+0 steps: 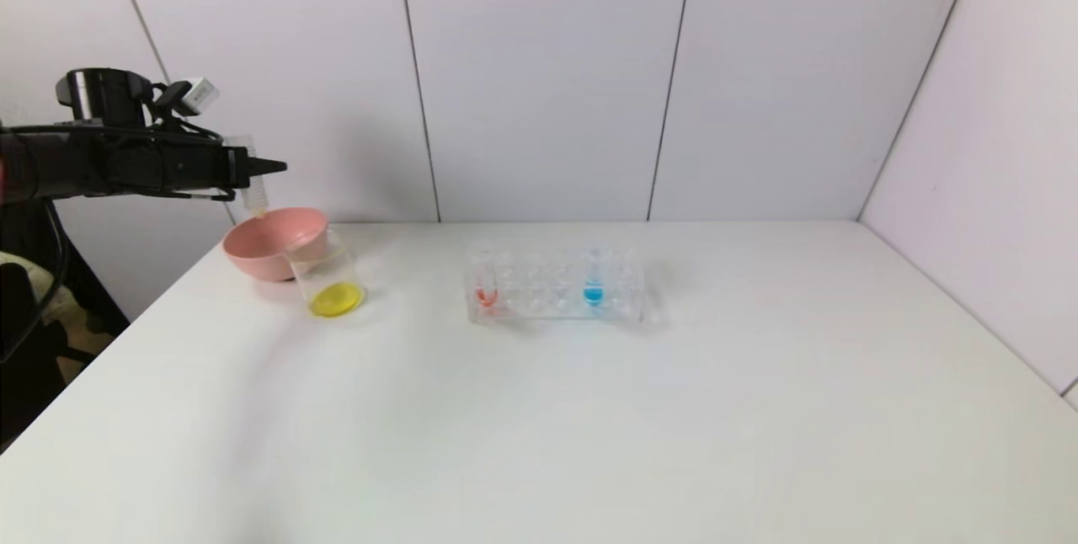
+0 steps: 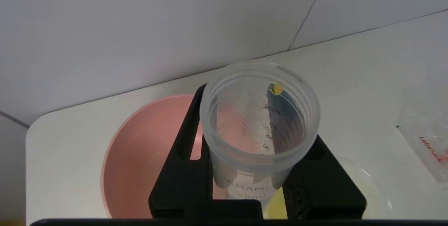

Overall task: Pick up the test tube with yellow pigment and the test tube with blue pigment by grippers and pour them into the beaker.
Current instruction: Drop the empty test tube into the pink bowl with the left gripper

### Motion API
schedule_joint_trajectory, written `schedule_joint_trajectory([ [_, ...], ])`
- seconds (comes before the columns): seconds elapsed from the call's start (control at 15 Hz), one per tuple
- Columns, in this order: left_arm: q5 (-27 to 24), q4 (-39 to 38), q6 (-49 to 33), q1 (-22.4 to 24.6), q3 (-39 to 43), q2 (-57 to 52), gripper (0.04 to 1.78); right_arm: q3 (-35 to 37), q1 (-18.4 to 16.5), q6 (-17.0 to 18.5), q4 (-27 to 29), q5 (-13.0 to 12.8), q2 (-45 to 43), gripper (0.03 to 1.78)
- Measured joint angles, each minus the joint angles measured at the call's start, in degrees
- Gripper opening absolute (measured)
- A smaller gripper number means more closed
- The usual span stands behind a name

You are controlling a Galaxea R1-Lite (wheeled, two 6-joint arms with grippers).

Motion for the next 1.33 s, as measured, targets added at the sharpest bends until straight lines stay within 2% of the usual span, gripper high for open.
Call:
schedule_joint_trajectory([
  [0.27,7.17,-2.49,0.79,-0.02,0.27,3.69,0.54,0.0,0.0,0.0,0.0,0.0,0.0,1.71],
  [0.6,7.23,-2.26,0.8,-0.18,0.63,4.96,0.54,0.0,0.0,0.0,0.0,0.0,0.0,1.71],
  [0.73,7.17,-2.29,0.83,-0.1,0.66,5.0,0.59,0.0,0.0,0.0,-0.02,0.0,0.0,1.71],
  [0.87,7.14,-2.29,0.9,-0.18,0.66,5.0,0.77,0.0,0.0,0.0,0.0,0.0,0.0,1.71],
  [1.13,7.14,-2.23,0.91,-0.11,0.63,4.72,1.38,0.0,0.0,0.0,0.0,0.0,0.0,1.71],
  [1.33,7.14,-1.9,0.9,-0.18,0.63,3.73,1.69,0.0,0.02,0.02,0.0,0.0,0.0,1.71],
])
